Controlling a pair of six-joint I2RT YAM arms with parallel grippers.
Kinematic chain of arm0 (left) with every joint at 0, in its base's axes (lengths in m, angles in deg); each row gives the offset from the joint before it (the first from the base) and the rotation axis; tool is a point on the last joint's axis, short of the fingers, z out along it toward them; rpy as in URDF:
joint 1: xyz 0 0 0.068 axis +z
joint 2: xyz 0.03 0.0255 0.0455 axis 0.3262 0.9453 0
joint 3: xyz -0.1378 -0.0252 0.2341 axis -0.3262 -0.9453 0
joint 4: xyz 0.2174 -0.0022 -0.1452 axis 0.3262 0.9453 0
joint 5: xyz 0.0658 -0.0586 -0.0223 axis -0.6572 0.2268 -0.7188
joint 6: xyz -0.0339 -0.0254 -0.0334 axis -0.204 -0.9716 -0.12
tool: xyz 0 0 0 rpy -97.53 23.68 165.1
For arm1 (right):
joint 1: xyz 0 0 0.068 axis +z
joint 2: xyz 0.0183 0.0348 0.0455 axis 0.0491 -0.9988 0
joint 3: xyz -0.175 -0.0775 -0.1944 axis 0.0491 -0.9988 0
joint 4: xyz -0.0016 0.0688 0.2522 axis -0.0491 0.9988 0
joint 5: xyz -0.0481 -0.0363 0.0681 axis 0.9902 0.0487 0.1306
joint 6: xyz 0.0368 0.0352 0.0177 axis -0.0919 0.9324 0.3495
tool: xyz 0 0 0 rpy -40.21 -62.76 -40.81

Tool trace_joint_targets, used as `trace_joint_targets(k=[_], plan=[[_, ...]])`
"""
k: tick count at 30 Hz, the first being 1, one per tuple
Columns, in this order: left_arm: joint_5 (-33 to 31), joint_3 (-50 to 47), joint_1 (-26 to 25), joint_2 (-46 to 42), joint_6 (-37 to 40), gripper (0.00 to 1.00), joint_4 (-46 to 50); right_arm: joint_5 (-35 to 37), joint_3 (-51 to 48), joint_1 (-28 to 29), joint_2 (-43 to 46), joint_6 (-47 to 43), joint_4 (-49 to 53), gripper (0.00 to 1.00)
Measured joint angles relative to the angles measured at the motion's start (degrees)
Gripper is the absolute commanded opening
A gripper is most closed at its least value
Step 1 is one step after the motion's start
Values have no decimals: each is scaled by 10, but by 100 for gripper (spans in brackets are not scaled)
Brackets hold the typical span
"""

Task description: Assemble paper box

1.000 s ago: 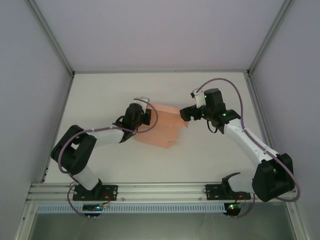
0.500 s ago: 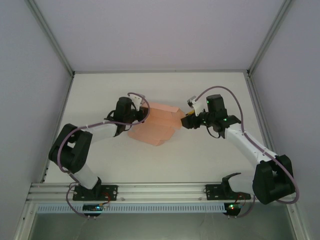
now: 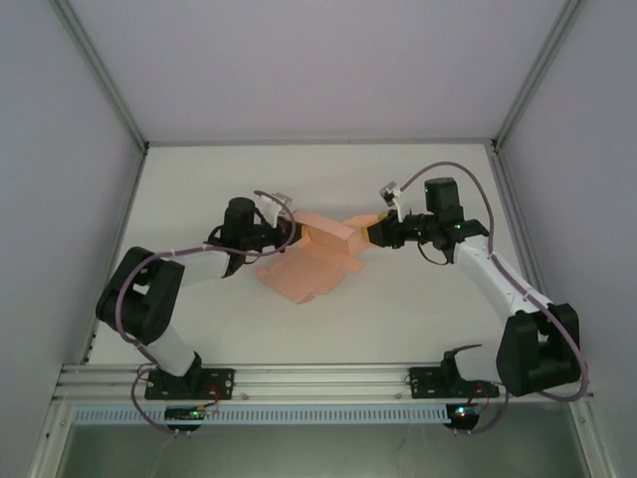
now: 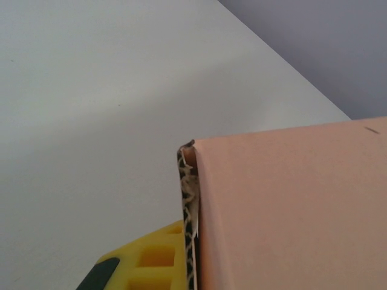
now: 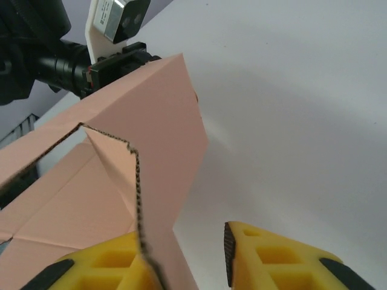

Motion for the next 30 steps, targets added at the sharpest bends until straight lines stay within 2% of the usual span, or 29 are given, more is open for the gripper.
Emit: trace_joint_targets(k=[2, 3, 7, 12, 22, 30], plan=[[-18, 0, 0, -2, -3, 0, 4, 22, 3, 5, 5, 8, 2, 96], [-34, 2, 0, -3, -5, 0, 9, 46, 3, 9, 10, 17, 2, 99], [-75, 3, 0, -3, -10, 0, 16, 138, 4, 42, 56, 56, -12, 99], [-102, 3, 0, -3, -16, 0, 26, 213, 26, 88, 72, 76, -33, 99], [-145, 4, 0, -3, -16, 0, 49, 318, 59, 144, -16, 56, -16, 99], [-181, 31, -6, -3, -15, 0, 84, 443, 59, 191, -90, 42, -40, 99]])
